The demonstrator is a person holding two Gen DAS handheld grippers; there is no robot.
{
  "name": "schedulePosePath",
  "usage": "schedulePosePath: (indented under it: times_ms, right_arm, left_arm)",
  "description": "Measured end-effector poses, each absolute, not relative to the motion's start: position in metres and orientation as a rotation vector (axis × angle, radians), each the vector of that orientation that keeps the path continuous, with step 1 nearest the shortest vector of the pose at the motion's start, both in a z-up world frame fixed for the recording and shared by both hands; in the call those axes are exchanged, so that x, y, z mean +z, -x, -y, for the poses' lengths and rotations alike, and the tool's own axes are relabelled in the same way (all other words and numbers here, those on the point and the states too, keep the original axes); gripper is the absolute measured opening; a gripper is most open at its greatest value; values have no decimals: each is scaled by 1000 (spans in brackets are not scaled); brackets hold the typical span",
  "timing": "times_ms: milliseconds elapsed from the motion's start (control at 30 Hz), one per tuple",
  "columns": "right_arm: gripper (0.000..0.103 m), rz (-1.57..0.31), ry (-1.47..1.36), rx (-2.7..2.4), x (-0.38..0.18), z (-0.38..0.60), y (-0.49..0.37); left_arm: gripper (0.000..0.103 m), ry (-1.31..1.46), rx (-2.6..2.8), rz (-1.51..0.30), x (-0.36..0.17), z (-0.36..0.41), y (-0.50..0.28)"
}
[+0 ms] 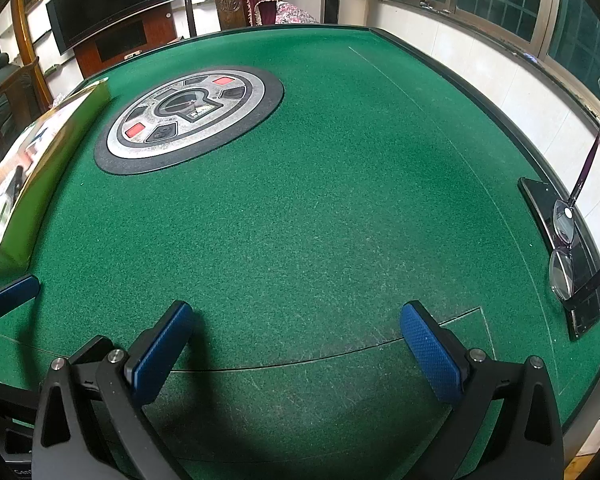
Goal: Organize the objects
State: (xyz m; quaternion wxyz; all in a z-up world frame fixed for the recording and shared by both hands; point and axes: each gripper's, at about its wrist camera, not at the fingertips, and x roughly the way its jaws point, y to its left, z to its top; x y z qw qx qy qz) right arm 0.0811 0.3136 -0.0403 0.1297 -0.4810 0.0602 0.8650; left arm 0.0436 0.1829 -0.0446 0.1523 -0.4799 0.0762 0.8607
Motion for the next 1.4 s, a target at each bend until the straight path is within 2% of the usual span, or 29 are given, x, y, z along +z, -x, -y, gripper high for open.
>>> schedulePosePath:
  times_ms: [1400]
  right_arm:
    - [103,-175,1401,2520,-37,-317,-80]
  left_arm:
    - [102,1374,2465,-222,-44,-183,-44]
